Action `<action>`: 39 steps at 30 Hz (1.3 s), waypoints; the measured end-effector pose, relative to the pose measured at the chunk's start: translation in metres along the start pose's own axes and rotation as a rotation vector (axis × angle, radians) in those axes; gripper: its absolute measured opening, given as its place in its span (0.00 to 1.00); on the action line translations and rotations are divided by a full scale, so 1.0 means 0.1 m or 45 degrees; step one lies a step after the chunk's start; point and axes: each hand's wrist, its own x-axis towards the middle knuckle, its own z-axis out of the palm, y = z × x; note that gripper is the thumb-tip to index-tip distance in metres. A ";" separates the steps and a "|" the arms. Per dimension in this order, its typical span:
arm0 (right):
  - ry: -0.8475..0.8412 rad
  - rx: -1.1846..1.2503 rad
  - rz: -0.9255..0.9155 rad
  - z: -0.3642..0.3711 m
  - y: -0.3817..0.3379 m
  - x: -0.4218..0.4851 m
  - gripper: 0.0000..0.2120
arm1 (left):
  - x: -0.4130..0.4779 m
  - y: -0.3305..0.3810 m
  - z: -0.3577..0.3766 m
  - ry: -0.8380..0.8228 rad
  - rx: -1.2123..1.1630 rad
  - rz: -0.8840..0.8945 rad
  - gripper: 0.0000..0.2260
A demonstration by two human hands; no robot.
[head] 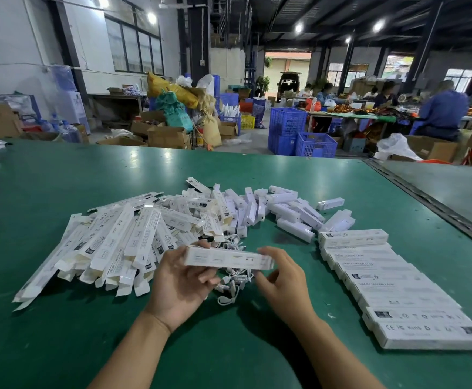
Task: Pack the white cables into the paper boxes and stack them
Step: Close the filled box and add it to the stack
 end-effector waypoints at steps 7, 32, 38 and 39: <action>-0.122 0.296 0.111 -0.06 -0.07 -0.01 0.15 | 0.04 -0.06 -0.11 -0.039 0.101 0.067 0.25; -0.366 -0.079 0.489 0.46 0.36 0.93 0.36 | 0.23 -0.43 0.03 0.709 0.502 0.450 0.19; -0.500 -0.368 0.430 0.61 0.55 1.18 0.37 | 0.26 -0.45 0.00 0.704 0.520 0.467 0.18; -0.504 -0.380 0.426 0.61 0.58 1.21 0.37 | 0.27 -0.45 0.00 0.703 0.524 0.465 0.18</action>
